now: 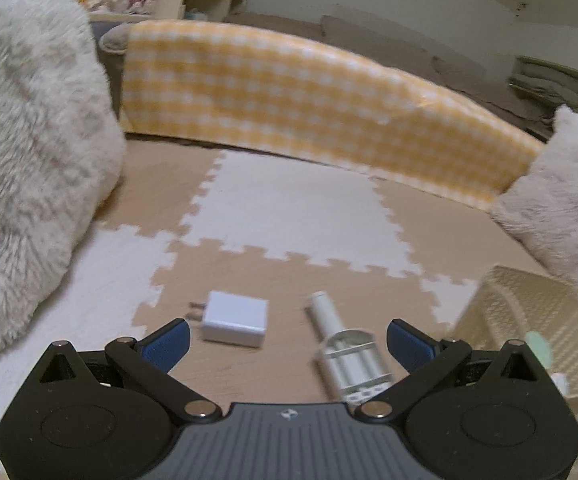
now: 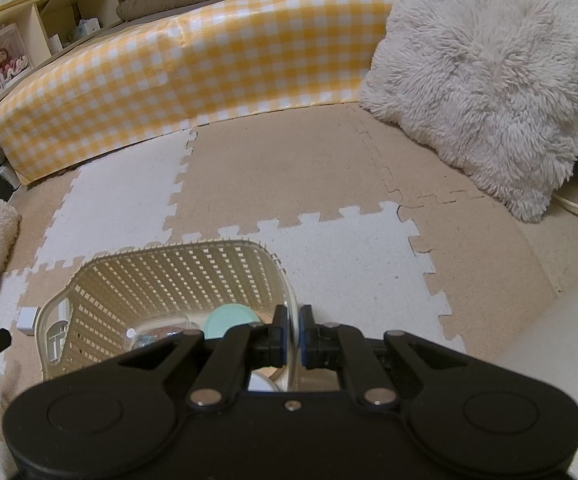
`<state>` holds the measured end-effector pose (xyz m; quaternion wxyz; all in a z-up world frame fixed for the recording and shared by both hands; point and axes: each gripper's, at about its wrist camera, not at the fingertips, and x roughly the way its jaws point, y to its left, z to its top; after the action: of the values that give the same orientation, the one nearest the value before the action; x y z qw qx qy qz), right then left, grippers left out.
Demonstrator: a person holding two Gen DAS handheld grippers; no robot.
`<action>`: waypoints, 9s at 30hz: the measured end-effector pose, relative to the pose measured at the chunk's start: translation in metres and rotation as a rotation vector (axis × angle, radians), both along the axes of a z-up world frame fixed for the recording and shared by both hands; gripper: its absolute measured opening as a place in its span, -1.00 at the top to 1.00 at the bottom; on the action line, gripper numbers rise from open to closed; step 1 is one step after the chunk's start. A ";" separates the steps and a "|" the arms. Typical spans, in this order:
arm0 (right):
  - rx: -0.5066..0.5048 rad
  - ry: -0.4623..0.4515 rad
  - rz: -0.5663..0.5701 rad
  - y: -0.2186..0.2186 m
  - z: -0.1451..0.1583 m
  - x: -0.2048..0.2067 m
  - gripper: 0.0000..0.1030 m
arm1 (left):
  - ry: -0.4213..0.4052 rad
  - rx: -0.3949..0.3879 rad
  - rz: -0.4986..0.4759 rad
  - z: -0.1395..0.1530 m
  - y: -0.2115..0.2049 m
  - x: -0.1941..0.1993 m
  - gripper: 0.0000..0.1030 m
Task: Organize rigid objects
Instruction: 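Move the left tool to the white USB charger and grasp it, then carry the white USB charger with the left tool and release it into the basket, then withdraw the left tool from the basket toward the white plastic holder, then grasp the white plastic holder with the left tool, then carry the white plastic holder with the left tool and release it into the basket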
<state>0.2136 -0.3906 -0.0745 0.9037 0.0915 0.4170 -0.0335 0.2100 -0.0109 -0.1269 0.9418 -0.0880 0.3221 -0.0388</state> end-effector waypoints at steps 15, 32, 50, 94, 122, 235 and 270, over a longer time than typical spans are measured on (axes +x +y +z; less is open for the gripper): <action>-0.020 0.013 0.005 0.004 -0.002 0.002 0.88 | -0.048 0.073 0.012 -0.024 0.012 0.036 -1.00; -0.024 0.018 0.006 0.006 -0.004 0.003 0.88 | 0.036 0.129 -0.043 -0.043 0.018 0.060 -0.29; -0.021 0.019 0.005 0.006 -0.004 0.004 0.89 | 0.000 0.051 -0.030 -0.021 0.022 0.030 -0.22; 0.000 0.019 0.001 0.004 -0.005 0.003 0.90 | 0.084 -0.005 -0.393 0.037 -0.192 0.035 -0.22; 0.005 0.019 0.001 0.004 -0.005 0.004 0.90 | 0.121 0.061 -0.468 0.037 -0.205 0.025 -0.65; -0.010 0.024 0.003 0.005 -0.004 0.002 0.89 | 0.123 0.186 -0.524 -0.041 -0.058 0.012 -0.45; -0.011 0.025 0.004 0.005 -0.004 0.003 0.89 | 0.021 0.187 -0.539 -0.001 -0.066 -0.018 -0.28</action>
<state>0.2161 -0.3858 -0.0780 0.8990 0.0851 0.4281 -0.0355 0.1917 -0.0769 -0.1278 0.8982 0.0878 0.3458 -0.2570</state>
